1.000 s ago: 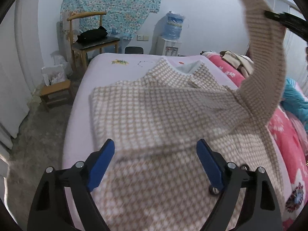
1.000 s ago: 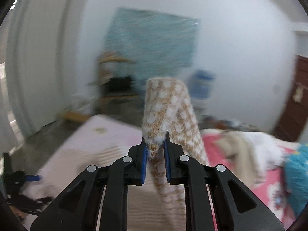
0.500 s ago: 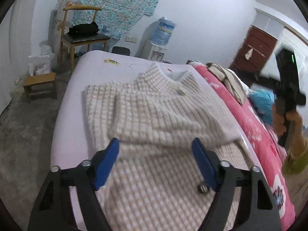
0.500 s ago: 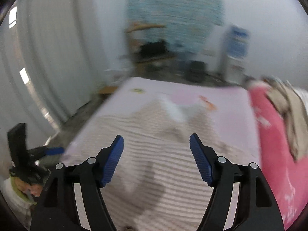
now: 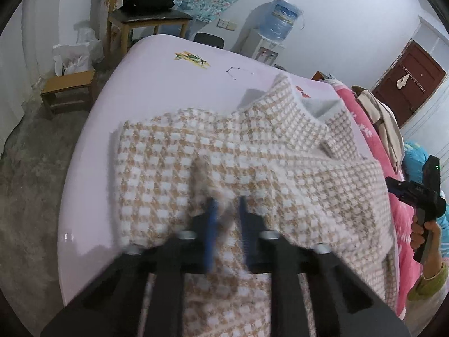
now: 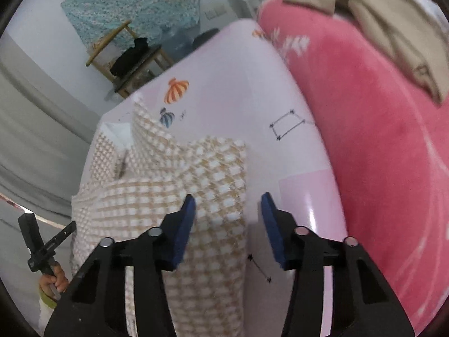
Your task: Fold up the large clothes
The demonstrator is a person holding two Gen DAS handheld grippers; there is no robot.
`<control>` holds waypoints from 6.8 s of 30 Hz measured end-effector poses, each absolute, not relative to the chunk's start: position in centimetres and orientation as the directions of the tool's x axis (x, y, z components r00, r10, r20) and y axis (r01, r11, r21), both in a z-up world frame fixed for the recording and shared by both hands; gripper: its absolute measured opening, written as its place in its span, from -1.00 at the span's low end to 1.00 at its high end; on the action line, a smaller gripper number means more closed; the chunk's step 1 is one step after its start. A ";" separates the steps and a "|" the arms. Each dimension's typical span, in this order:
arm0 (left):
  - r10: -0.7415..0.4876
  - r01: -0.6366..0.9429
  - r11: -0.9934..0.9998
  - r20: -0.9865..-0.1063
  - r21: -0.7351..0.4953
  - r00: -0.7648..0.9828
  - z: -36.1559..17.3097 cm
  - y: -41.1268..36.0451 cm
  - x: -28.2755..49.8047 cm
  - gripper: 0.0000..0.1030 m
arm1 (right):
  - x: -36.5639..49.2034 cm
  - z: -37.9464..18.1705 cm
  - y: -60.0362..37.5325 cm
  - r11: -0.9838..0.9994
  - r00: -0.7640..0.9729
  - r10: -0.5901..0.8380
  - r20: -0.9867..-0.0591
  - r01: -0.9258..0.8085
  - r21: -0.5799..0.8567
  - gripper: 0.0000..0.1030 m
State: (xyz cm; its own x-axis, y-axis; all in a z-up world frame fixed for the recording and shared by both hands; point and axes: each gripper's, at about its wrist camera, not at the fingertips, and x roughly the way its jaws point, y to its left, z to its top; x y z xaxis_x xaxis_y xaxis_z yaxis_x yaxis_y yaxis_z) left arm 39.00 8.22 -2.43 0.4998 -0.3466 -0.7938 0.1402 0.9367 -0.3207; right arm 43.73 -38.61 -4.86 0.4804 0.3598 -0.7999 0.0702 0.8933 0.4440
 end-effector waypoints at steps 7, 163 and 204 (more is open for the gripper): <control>-0.339 0.235 0.941 -0.673 -0.245 0.658 3.0 7.7 37.1 -0.93 | 44.0 -4.4 -36.9 0.916 0.502 0.350 -0.791 -0.004 0.402 -0.82; -0.151 0.268 0.963 -0.844 -0.009 0.515 -5.8 0.5 15.0 0.92 | 16.7 -6.8 -22.1 0.985 0.577 0.165 -0.800 -0.062 0.159 0.84; -0.115 0.209 0.978 -0.853 -0.007 0.509 -5.6 0.5 14.8 0.92 | 16.8 -6.5 -22.0 0.983 0.531 0.123 -0.838 0.049 0.176 0.84</control>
State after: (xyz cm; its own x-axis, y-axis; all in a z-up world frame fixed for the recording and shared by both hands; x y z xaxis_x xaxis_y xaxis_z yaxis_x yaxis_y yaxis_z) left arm 14.78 0.45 -5.62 0.5092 -0.1151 -0.8529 0.2086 0.9780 -0.0075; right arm 16.84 -22.03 -6.46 0.5315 0.1232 -0.8381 0.0490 0.9832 0.1757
